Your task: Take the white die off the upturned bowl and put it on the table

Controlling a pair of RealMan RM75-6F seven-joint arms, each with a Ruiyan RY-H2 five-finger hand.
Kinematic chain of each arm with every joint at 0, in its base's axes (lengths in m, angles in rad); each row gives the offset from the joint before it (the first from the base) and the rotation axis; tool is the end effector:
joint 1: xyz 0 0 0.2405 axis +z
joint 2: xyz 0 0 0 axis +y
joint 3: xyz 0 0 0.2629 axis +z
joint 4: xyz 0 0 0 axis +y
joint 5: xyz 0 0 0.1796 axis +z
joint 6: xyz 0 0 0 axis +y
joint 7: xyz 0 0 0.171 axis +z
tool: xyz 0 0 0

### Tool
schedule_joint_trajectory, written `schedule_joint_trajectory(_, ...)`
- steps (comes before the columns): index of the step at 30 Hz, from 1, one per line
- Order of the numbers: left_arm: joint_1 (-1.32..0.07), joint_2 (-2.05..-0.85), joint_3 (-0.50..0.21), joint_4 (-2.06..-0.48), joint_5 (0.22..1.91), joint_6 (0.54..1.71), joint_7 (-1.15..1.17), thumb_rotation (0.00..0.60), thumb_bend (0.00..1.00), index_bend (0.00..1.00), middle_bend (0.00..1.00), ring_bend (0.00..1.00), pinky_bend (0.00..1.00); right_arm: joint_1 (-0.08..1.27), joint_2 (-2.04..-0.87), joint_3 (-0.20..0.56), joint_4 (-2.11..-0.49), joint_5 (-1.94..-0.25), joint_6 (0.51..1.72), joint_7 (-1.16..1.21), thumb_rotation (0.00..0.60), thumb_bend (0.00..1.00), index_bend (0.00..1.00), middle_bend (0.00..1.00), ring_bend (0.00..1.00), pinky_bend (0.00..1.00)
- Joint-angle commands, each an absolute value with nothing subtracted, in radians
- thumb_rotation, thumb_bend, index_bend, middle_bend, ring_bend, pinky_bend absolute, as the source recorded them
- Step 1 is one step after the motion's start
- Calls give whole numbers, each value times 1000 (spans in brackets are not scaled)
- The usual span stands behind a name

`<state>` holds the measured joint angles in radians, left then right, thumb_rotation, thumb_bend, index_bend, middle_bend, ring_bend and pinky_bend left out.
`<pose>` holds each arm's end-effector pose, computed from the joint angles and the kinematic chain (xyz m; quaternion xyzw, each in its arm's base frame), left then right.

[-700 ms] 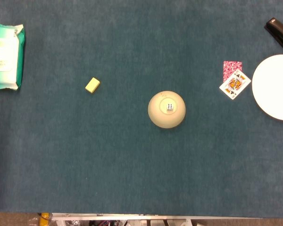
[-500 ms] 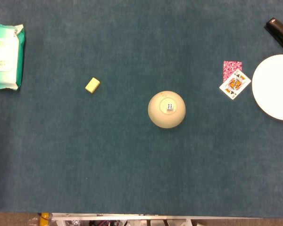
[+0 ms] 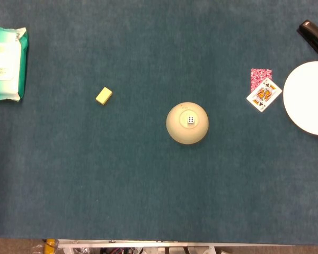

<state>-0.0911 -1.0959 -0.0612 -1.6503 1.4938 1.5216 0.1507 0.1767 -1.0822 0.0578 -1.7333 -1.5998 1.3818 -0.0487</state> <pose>-0.2956 0.2093 0.2018 -0.6083 -0.3327 -0.3640 0.6219 -0.2545 -0.2279 0.1706 0.6578 -0.3683 0.4134 0.5106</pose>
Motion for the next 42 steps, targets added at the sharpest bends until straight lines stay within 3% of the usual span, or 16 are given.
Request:
schedule_joint_trajectory(1, -90, -1094, -63, -1644, 1495, 1526, 143, 600, 472, 303, 331, 219, 128, 218, -1100, 75, -1767, -1611, 1342, -47, 600, 190, 504, 377, 192, 235)
schedule_joint_trajectory(8, -84, -1091, -59, -1634, 1507, 1537, 121, 600, 472, 301, 330, 219, 128, 319, -1172, 116, -1841, -1564, 1222, -156, 600, 112, 549, 378, 192, 236)
schedule_joint_trajectory(20, -62, -1092, -49, -1610, 1518, 1563, 84, 600, 472, 298, 325, 219, 127, 503, -1335, 174, -1825, -1389, 1011, -374, 600, 139, 563, 378, 192, 236)
schedule_joint_trajectory(42, -54, -1089, -47, -1598, 1522, 1567, 64, 600, 473, 298, 317, 219, 128, 660, -1557, 172, -1681, -1252, 962, -582, 600, 164, 527, 347, 155, 176)
